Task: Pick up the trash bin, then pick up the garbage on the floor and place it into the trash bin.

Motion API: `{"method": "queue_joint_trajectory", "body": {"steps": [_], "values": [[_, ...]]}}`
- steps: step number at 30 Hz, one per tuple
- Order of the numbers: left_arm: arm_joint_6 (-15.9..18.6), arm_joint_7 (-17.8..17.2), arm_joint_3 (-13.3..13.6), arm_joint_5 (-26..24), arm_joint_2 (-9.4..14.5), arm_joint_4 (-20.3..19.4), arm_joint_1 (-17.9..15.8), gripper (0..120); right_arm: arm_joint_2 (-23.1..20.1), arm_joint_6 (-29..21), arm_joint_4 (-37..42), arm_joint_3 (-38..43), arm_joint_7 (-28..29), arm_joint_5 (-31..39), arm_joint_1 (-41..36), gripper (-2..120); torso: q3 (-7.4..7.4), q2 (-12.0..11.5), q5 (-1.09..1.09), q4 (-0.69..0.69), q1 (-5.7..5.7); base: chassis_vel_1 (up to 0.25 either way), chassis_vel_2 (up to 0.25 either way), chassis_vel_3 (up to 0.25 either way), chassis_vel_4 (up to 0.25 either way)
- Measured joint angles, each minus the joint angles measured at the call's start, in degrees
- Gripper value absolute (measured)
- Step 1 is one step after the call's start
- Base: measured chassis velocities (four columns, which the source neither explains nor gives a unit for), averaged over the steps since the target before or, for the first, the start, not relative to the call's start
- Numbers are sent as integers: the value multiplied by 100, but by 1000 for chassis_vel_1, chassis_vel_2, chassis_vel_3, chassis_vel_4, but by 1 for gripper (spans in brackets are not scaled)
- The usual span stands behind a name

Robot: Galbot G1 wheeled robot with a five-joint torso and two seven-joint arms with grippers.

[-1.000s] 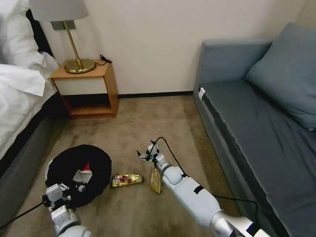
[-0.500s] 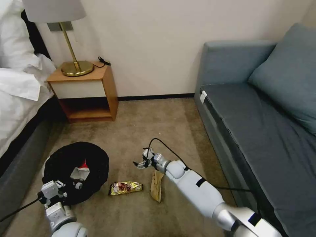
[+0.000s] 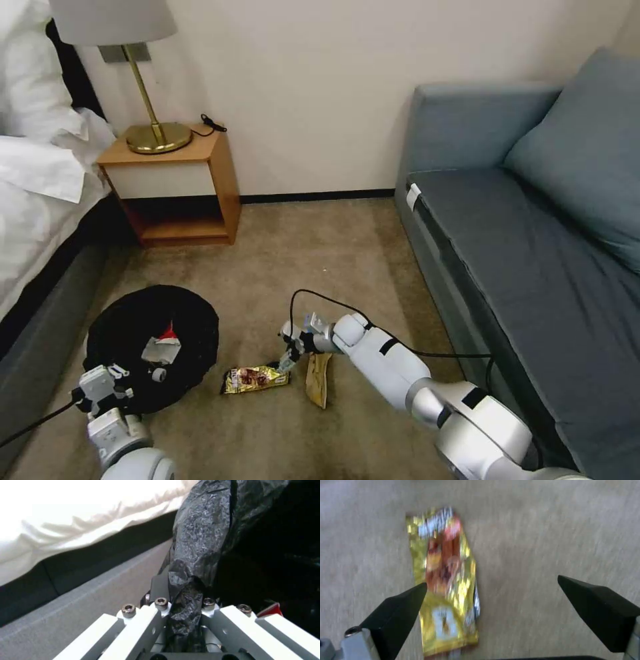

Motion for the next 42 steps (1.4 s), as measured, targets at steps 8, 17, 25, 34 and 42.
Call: {"method": "queue_joint_trajectory", "body": {"steps": [8, 17, 25, 34, 42], "values": [[-5, -36, -27, -158, -5, -83, 57, 3, 473, 13, -1423, -55, -963, -471, 443, 100, 0, 0, 0, 0, 0, 0, 0, 0, 0], [38, -115, -41, -191, -171, -340, 141, 3, 469, 164, -1969, -104, -1092, -793, 451, 100, 0, 0, 0, -1, 0, 0, 0, 0, 0], [1, -170, -55, -203, -408, -469, 203, 3, 465, 320, -2081, -149, -907, -854, 331, 100, 0, 0, 0, 0, 0, 0, 0, 0, 0], [-2, -173, -77, -202, -561, -500, 248, 3, 460, 354, -1560, -559, -794, -381, 236, 100, 0, 0, 1, 0, 0, 0, 0, 0, 0], [75, -173, -91, -330, -512, -510, 177, 3, 458, 313, -1374, -931, -793, -65, 215, 100, 0, 0, 0, 0, 0, 0, 0, 0, 0]]}}
